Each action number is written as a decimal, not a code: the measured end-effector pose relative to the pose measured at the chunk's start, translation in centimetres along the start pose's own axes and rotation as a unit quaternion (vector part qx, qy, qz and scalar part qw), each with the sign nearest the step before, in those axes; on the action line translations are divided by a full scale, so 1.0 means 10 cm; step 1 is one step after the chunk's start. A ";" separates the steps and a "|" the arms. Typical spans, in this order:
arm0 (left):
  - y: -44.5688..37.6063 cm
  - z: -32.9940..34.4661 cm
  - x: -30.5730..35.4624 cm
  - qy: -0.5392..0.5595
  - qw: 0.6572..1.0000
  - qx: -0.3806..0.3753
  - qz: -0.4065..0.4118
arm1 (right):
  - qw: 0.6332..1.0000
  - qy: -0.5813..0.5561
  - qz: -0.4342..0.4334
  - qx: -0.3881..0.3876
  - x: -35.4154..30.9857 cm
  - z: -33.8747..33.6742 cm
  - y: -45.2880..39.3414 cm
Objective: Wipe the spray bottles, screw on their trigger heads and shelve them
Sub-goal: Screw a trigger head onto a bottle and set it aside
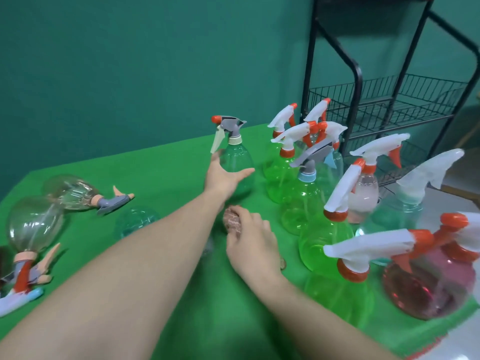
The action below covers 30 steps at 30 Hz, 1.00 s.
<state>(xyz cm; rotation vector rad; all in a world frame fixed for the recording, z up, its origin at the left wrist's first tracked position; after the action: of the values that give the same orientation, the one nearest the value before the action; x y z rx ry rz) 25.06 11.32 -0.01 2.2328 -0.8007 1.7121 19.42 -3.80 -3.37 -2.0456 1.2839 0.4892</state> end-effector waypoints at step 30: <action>0.49 -0.87 -0.16 -0.142 0.986 -0.063 0.059 | 0.997 0.001 -0.035 -0.061 -0.13 -0.08 0.37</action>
<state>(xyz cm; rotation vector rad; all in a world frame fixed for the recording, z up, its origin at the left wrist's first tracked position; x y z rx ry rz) 14.94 11.89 0.37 2.4145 -1.0914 1.3620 15.54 -4.57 -3.23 -2.1854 1.2043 0.5453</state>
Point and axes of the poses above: each hand's wrist, its own y-axis away from the middle knuckle, its own z-axis out of the palm, x = y × z, the point moved 10 cm from there along -y, towards the middle knuckle, and after that the axes turned 15 degrees about x, right-handed, at the moved point
